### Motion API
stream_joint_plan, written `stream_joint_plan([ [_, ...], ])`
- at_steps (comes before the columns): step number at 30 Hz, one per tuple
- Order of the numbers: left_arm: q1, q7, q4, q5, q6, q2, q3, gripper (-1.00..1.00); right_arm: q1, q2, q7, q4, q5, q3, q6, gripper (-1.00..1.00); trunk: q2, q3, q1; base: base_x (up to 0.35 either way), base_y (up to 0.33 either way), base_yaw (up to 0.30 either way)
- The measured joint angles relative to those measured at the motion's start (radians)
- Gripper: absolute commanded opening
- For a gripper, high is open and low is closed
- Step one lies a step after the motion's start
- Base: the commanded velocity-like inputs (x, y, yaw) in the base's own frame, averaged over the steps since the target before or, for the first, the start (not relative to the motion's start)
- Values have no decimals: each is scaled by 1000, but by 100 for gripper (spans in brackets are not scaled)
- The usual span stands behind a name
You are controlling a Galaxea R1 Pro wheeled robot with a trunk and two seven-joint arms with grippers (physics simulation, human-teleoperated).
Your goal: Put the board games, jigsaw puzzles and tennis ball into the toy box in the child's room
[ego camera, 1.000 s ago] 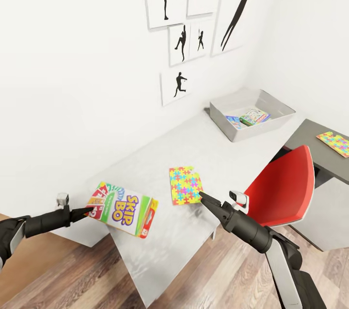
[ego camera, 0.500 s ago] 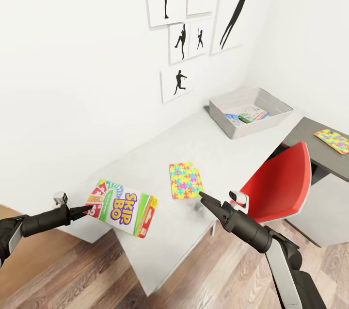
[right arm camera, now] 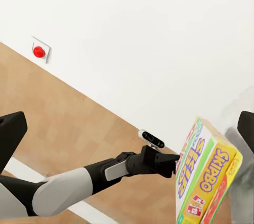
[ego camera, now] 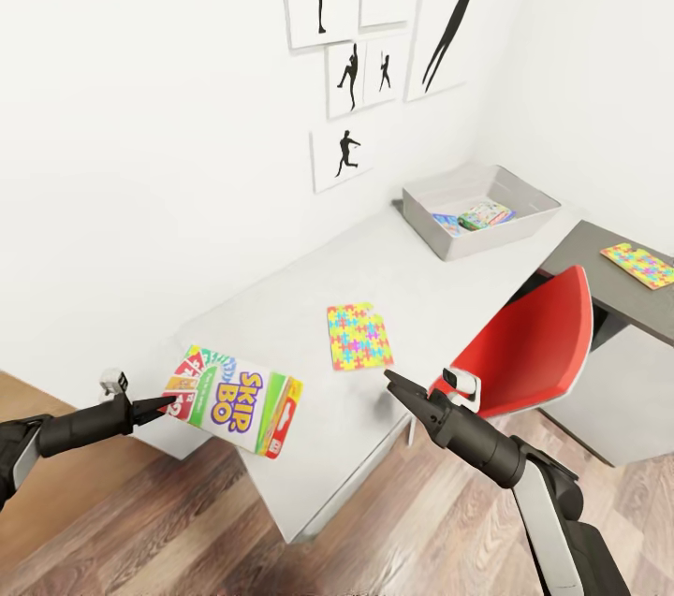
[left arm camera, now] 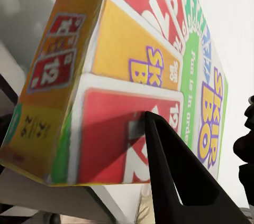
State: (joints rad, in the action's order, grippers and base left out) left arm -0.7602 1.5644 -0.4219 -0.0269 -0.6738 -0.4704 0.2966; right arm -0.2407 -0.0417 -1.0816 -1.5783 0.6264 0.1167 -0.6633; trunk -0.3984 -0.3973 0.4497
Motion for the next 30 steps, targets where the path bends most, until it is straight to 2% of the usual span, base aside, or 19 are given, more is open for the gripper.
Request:
stream_joint_plan([
  [20, 0, 0, 0, -1, -14, -2, 2, -100, 0, 3, -7, 0, -1, 2, 2, 100, 0, 0, 0, -4, 0, -3],
  [30, -1, 0, 0, -6, -37, 0, 3, -100, 0, 14, -13, 0, -1, 9, 2, 100, 0, 10, 0, 0, 0, -153],
])
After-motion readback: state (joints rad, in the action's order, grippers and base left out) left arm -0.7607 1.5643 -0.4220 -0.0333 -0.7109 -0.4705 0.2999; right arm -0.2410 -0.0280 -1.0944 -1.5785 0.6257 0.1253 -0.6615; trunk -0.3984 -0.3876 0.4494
